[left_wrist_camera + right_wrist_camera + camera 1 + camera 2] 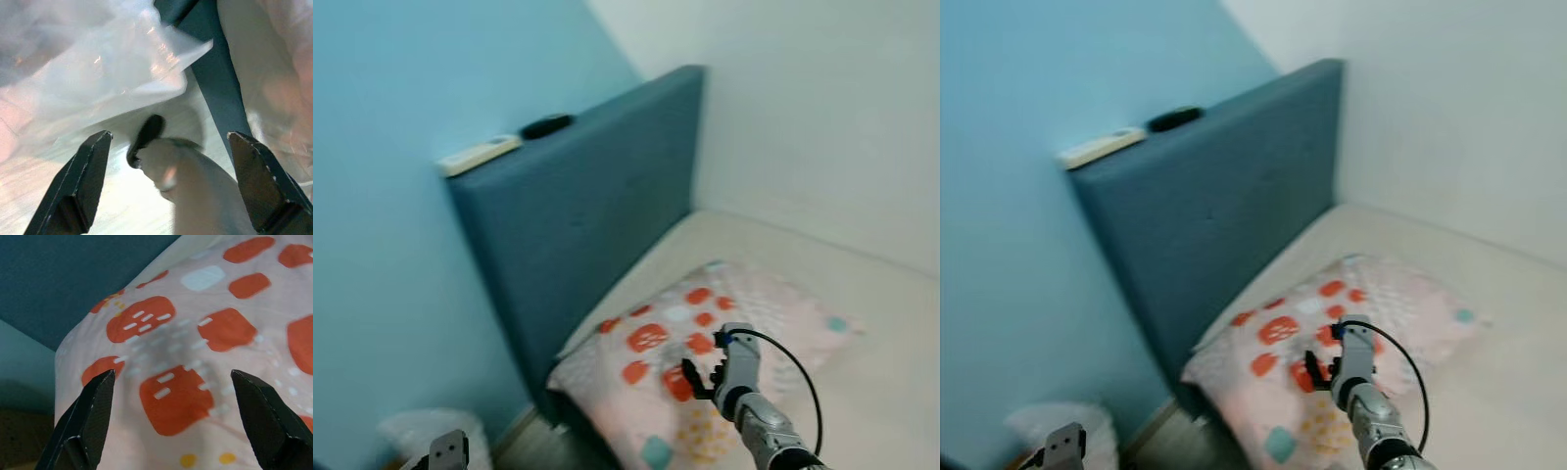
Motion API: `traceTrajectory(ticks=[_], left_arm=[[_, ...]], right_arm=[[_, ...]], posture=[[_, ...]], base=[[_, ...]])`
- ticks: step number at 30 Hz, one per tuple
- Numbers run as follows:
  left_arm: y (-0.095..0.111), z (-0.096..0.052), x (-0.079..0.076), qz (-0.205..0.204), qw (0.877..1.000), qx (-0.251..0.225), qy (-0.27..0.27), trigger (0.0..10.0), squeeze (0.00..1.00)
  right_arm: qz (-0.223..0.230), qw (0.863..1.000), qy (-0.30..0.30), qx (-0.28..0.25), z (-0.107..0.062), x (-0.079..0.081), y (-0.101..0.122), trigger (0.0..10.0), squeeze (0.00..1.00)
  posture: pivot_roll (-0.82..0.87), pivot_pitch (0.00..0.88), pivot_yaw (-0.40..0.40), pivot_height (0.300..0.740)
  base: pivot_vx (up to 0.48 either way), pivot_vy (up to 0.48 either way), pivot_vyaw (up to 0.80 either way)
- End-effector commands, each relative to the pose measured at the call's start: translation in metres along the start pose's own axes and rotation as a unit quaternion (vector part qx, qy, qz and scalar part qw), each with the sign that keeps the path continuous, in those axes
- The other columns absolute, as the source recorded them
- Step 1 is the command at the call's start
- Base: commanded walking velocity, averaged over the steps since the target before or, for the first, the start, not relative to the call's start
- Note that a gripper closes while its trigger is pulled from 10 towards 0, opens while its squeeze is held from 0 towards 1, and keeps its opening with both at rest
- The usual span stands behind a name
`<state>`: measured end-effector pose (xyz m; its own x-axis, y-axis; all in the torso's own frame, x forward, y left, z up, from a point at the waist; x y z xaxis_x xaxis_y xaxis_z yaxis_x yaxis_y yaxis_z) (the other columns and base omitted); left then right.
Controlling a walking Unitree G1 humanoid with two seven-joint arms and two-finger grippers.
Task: Clean up the room
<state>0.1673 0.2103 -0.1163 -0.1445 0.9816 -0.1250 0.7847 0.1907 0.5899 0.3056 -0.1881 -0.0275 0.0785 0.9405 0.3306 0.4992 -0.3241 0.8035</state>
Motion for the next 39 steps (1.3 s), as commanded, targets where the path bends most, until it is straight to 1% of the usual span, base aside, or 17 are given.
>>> traceTrajectory(ticks=[1,3,6,10,11,13,14,16,26,28,30,31,32,33,38,39], left_arm=[[0.005,0.001,0.002,0.011,1.000,-0.004,-0.005,10.0,0.00],[0.005,0.001,0.002,0.011,1.000,-0.005,-0.005,10.0,0.00],[0.006,0.001,-0.001,0.015,1.000,-0.004,-0.011,10.0,0.00],[0.006,0.002,-0.002,0.015,1.000,-0.004,-0.013,10.0,0.00],[0.006,0.002,-0.001,0.016,1.000,-0.002,-0.007,10.0,0.00],[0.005,0.002,0.000,0.007,1.000,0.001,0.001,10.0,0.00],[0.005,0.002,0.000,0.007,1.000,0.001,0.001,10.0,0.00],[0.006,0.002,0.001,0.016,1.000,0.001,0.005,10.0,0.00],[0.006,0.001,0.000,0.012,1.000,-0.005,0.001,10.0,0.00],[0.007,0.001,0.001,0.017,1.000,-0.007,-0.001,10.0,0.00],[0.007,0.001,0.001,0.017,1.000,-0.007,-0.001,10.0,0.00],[0.007,0.001,0.001,0.020,1.000,-0.005,0.000,10.0,0.00],[0.007,0.001,0.001,0.020,1.000,-0.005,0.000,10.0,0.00],[0.007,0.001,0.004,0.018,1.000,-0.004,0.007,10.0,0.00],[0.008,0.002,0.002,0.011,1.000,-0.007,0.004,10.0,0.00],[0.007,0.002,0.000,0.013,1.000,-0.006,0.003,10.0,0.00]], right_arm=[[0.014,1.000,-0.009,-0.009,0.002,0.000,0.004,10.0,0.00],[0.017,1.000,-0.015,-0.012,0.001,-0.001,0.005,10.0,0.00],[0.004,0.998,-0.059,-0.001,0.000,-0.012,0.003,10.0,0.00],[0.007,0.997,-0.072,0.006,0.000,-0.015,0.002,10.0,0.00],[0.021,0.997,-0.075,0.005,-0.001,-0.017,0.002,10.0,0.00],[0.025,0.997,-0.080,0.002,-0.001,-0.019,0.003,10.0,0.00],[0.025,0.997,-0.080,0.002,-0.001,-0.019,0.003,10.0,0.00],[0.006,0.996,-0.086,0.006,-0.001,-0.020,0.004,10.0,0.00],[0.002,0.996,-0.090,0.012,0.002,-0.016,0.005,10.0,0.00],[0.004,0.997,-0.077,0.013,0.005,-0.009,0.007,10.0,0.00],[0.004,0.997,-0.077,0.013,0.005,-0.009,0.007,10.0,0.00],[0.007,0.998,-0.068,0.011,0.006,-0.006,0.009,10.0,0.00],[0.007,0.998,-0.068,0.011,0.006,-0.006,0.009,10.0,0.00],[0.013,0.998,-0.055,0.009,0.007,-0.001,0.010,10.0,0.00],[0.010,0.998,-0.055,0.010,0.007,0.000,0.010,10.0,0.00],[0.016,0.998,-0.060,0.011,0.007,-0.002,0.009,10.0,0.00]], posture=[[0.01,0.000,-0.020,0.740],[0.01,0.000,-0.020,0.740],[0.01,0.000,-0.019,0.740],[0.01,0.000,-0.018,0.740],[0.01,0.000,-0.018,0.740],[0.01,0.000,-0.018,0.740],[0.01,0.000,-0.018,0.740],[0.01,0.000,-0.019,0.740],[0.01,0.000,-0.018,0.740],[0.01,0.000,-0.019,0.740],[0.01,0.000,-0.019,0.740],[0.01,0.000,-0.018,0.740],[0.01,0.000,-0.018,0.740],[0.01,0.000,-0.018,0.740],[0.00,0.000,-0.018,0.740],[0.00,0.000,-0.018,0.740]], base=[[0.000,0.000,0.77],[0.000,0.000,0.77],[0.000,-0.469,0.26],[0.000,-0.469,0.00],[0.000,-0.469,0.00],[0.000,0.000,0.00],[0.000,0.000,0.00],[0.000,0.000,0.00],[0.000,0.000,0.00],[0.000,-0.442,0.00],[0.000,-0.442,0.00],[0.000,-0.472,0.00],[0.000,-0.472,0.00],[0.000,0.000,0.00],[0.000,0.000,0.00],[0.000,0.000,0.00]])
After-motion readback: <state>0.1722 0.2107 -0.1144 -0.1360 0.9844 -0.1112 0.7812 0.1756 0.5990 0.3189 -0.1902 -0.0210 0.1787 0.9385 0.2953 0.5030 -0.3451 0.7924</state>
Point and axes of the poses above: a point about 5 cm out from each wrist's last joint towards the gripper, its own z axis pointing out of the wrist towards the gripper, its own y axis along the axis of the wrist's last joint, x = y × z, the point moved 3 cm from there along z, pointing out of the wrist towards the gripper, and after that the axes turned 14 degrees about z, right-handed, at the moved point
